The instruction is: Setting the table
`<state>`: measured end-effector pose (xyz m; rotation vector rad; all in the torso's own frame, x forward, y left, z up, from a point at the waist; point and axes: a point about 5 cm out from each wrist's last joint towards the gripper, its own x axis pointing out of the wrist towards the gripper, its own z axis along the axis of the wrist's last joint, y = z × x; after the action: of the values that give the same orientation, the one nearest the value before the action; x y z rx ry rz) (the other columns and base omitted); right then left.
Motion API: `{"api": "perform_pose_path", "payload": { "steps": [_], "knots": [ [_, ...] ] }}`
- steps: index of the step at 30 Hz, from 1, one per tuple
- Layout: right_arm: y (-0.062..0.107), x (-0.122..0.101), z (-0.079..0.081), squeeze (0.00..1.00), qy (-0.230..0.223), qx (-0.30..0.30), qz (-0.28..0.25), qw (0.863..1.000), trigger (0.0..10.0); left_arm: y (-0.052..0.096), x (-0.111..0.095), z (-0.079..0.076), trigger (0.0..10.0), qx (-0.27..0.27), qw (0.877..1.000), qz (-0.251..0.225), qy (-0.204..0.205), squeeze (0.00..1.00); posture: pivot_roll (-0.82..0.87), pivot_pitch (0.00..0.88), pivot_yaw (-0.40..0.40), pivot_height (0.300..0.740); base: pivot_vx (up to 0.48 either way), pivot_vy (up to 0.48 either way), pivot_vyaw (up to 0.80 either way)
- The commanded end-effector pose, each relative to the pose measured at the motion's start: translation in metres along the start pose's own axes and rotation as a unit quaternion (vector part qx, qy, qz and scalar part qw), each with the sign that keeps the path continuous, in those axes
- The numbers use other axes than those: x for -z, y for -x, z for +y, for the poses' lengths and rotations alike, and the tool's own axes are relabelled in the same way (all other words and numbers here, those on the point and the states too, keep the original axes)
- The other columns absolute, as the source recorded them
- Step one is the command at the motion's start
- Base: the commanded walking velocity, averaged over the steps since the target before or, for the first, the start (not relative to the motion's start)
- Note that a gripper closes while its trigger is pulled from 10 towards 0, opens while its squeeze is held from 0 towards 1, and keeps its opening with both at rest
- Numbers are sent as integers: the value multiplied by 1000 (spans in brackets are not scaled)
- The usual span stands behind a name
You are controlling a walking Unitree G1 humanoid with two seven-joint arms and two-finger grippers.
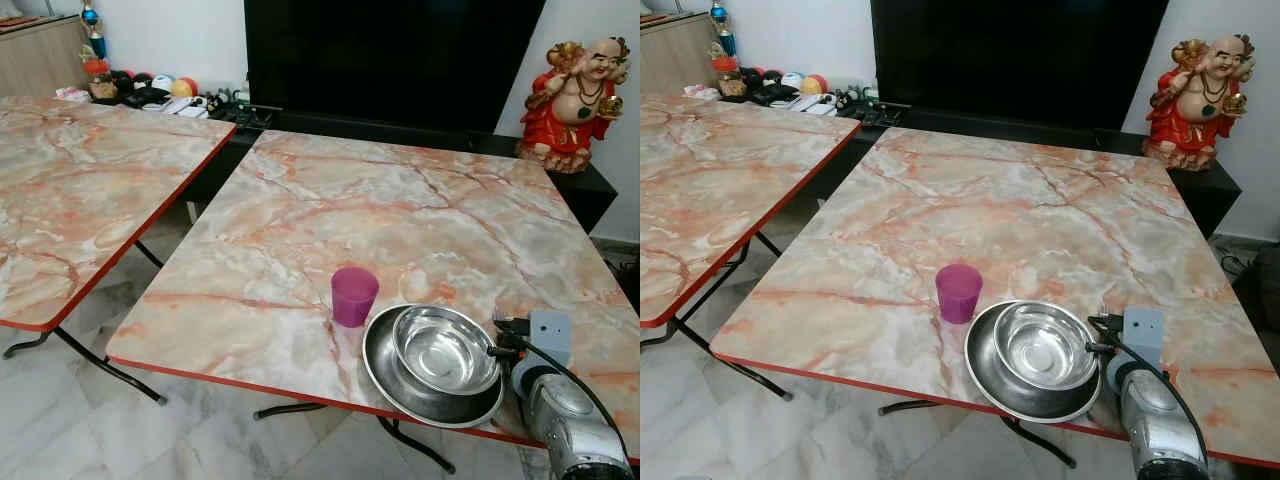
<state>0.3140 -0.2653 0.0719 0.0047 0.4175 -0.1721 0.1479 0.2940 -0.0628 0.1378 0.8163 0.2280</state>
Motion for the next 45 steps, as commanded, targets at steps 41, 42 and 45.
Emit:
{"api": "perform_pose_path", "payload": {
  "steps": [41,42,45],
  "knots": [
    [21,-85,18,0,-27,-5,-272,962,10000,1,5,3,10000,0,1000,14,0,0,109,0,-35,740,0,94,0],
    [21,-85,19,0,-28,-7,-273,962,10000,1,5,3,10000,1,1000,15,-1,0,106,0,-32,740,0,480,0],
    [21,-86,21,0,-28,-9,-277,960,10000,1,5,3,10000,2,1000,16,-5,0,104,0,-28,740,0,480,0]
  ]
}}
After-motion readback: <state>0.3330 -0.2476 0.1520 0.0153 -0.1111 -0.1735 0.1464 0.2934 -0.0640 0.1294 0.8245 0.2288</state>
